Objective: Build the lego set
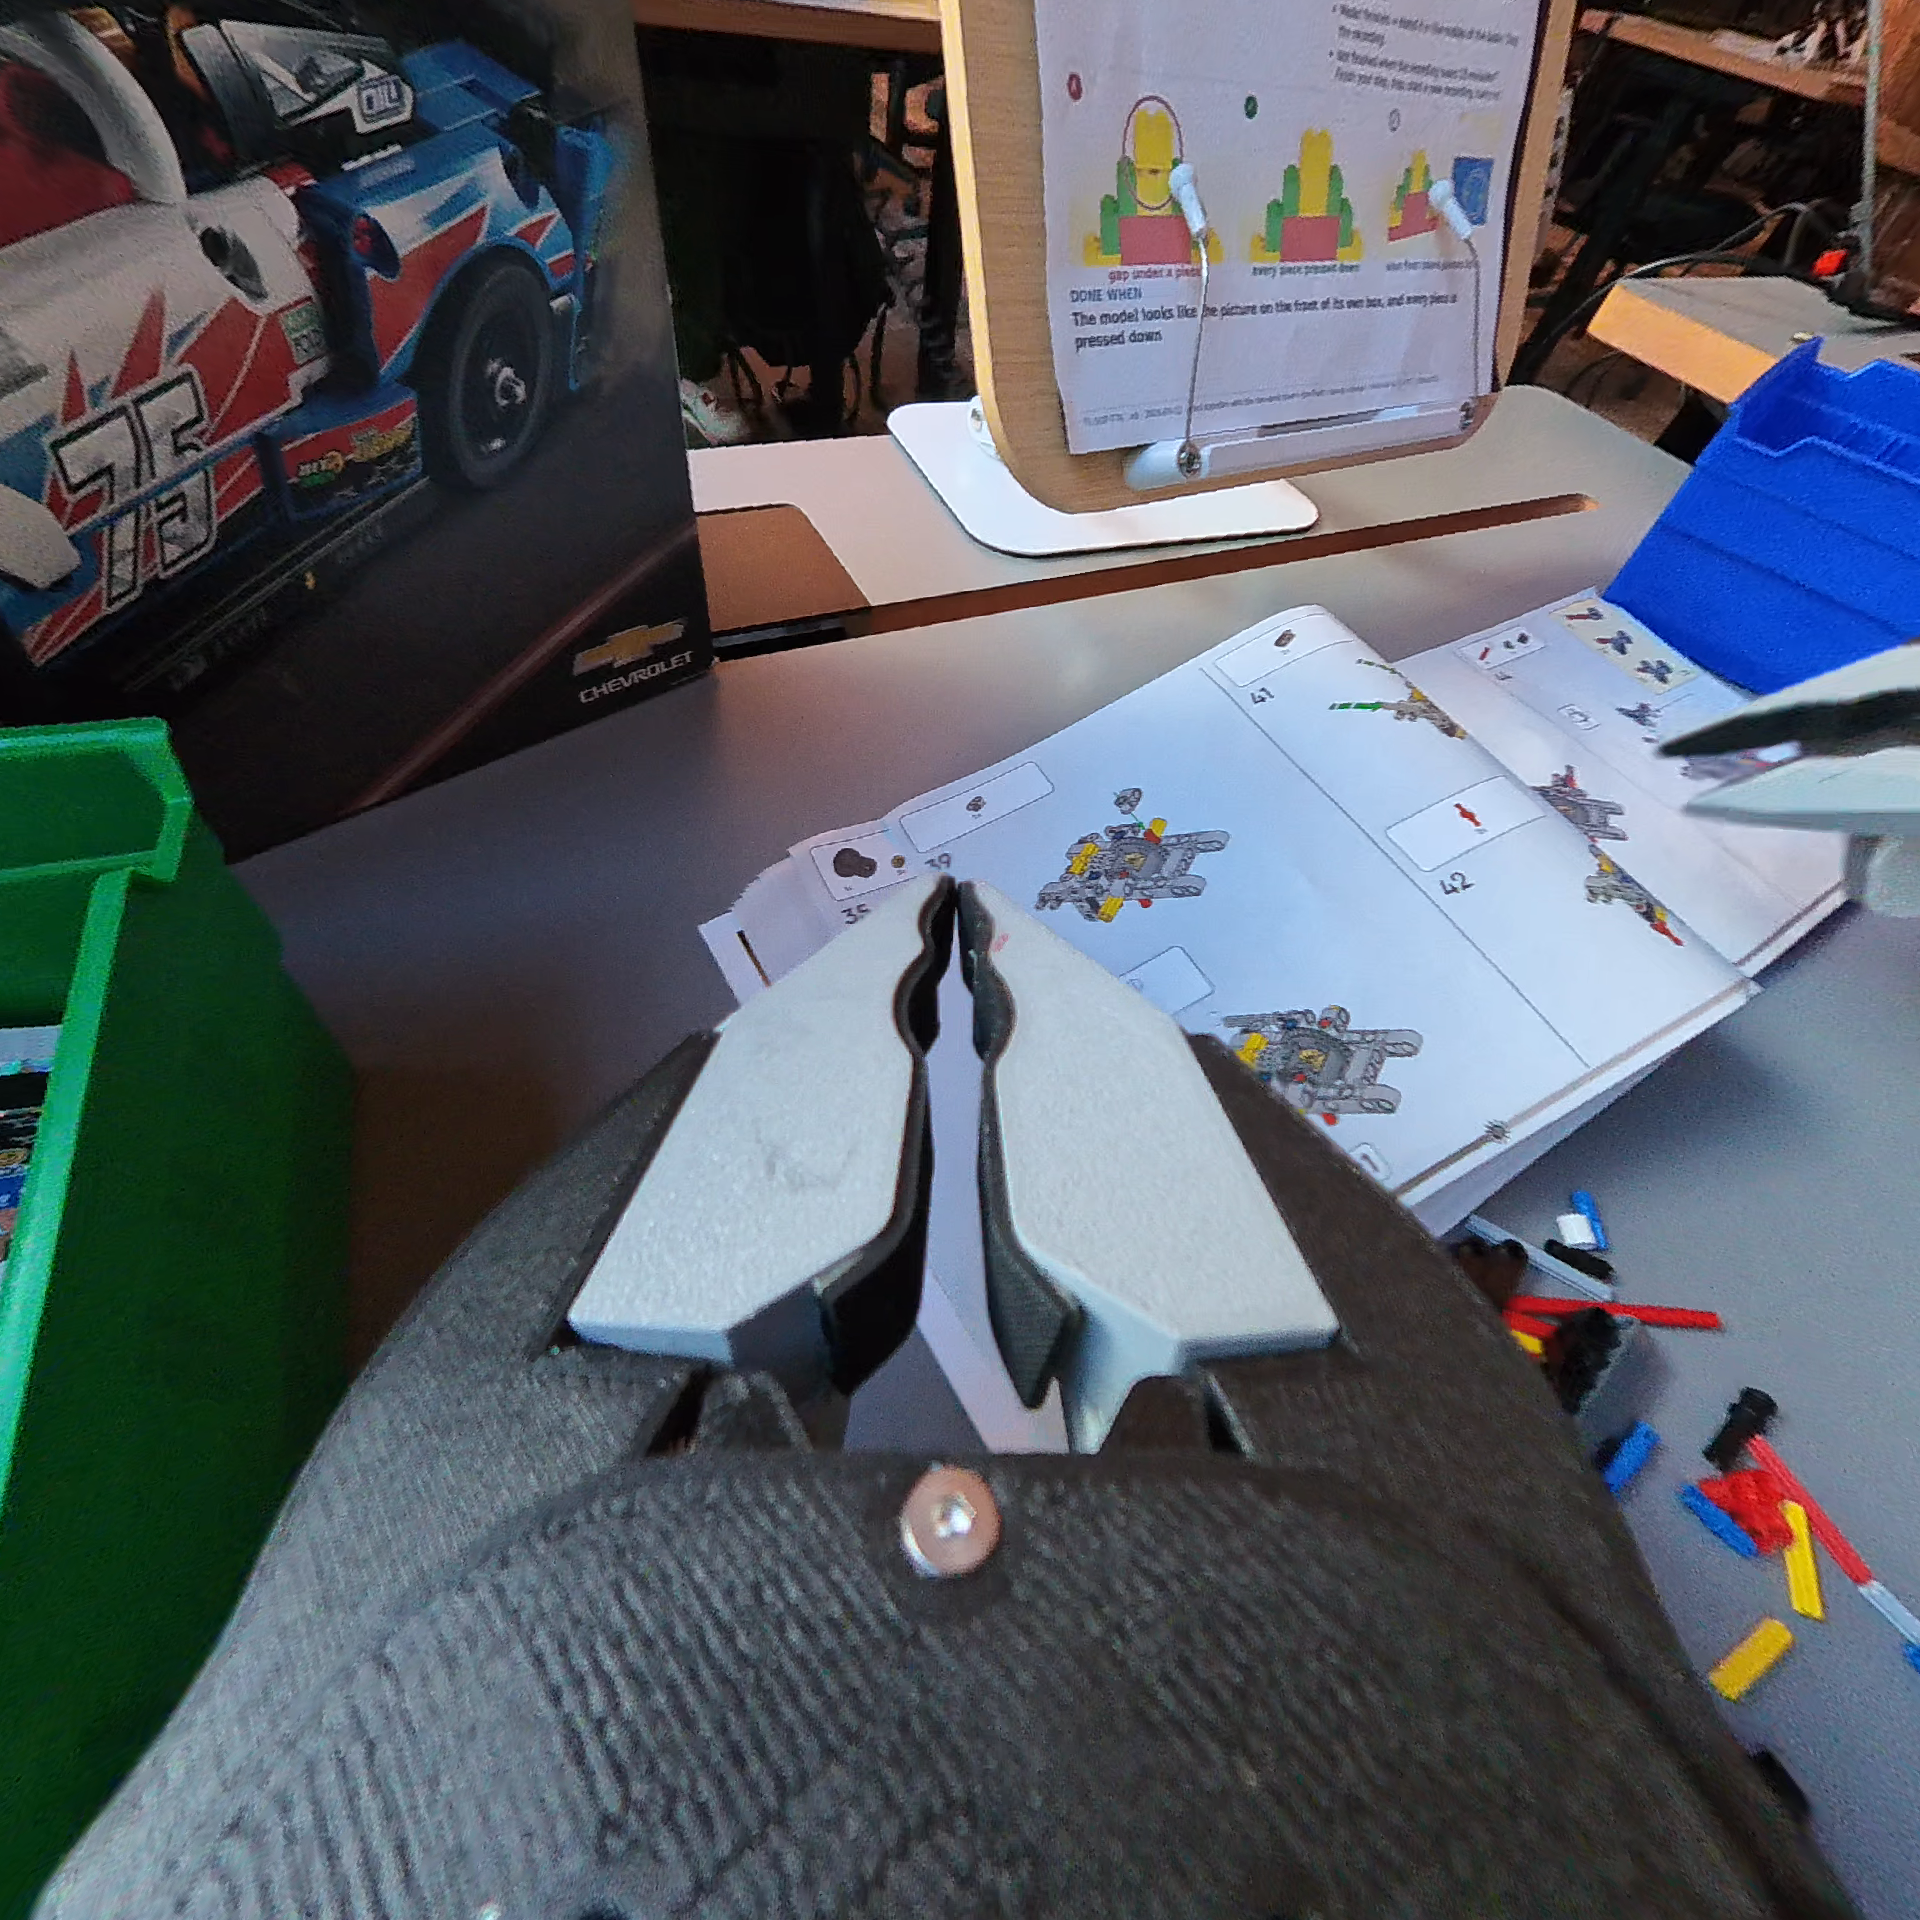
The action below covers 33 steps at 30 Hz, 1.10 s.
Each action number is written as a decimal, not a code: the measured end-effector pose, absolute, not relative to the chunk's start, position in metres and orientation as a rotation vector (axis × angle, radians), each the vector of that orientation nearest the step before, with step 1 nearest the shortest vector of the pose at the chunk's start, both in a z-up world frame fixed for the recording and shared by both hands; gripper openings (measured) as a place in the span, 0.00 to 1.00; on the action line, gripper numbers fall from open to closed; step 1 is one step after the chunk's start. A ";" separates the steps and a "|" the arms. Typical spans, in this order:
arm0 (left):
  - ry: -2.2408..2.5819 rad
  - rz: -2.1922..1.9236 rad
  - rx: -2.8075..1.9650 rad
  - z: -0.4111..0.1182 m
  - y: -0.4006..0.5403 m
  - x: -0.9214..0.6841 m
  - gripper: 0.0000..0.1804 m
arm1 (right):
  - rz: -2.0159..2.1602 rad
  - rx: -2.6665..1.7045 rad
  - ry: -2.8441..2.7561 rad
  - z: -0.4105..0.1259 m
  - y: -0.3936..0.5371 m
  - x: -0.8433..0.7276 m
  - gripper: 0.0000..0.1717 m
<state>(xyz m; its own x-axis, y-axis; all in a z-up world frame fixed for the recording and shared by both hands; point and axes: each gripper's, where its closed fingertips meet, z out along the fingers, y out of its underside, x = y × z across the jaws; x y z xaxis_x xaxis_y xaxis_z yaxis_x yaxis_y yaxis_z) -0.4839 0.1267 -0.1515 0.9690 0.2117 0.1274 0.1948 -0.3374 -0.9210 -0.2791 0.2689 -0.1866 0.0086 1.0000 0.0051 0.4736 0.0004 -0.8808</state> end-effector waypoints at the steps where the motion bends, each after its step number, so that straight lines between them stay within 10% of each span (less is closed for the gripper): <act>1: -0.289 0.008 -1.917 -0.149 0.127 -0.482 0.00 | 0.928 -1.589 -1.585 -0.193 0.265 -0.280 0.13; 33: -0.269 -0.144 -2.020 -0.174 0.136 -0.464 0.00 | 1.035 -1.487 -1.824 -0.217 0.220 -0.272 0.09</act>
<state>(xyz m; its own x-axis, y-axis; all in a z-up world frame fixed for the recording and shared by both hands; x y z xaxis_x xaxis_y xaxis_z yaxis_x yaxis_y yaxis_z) -0.4636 0.1362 -0.1736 0.9675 0.1266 0.2188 0.2523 -0.4297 -0.8670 -0.2722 0.2198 -0.2173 -0.2255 0.9732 -0.0455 0.5378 0.0854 -0.8388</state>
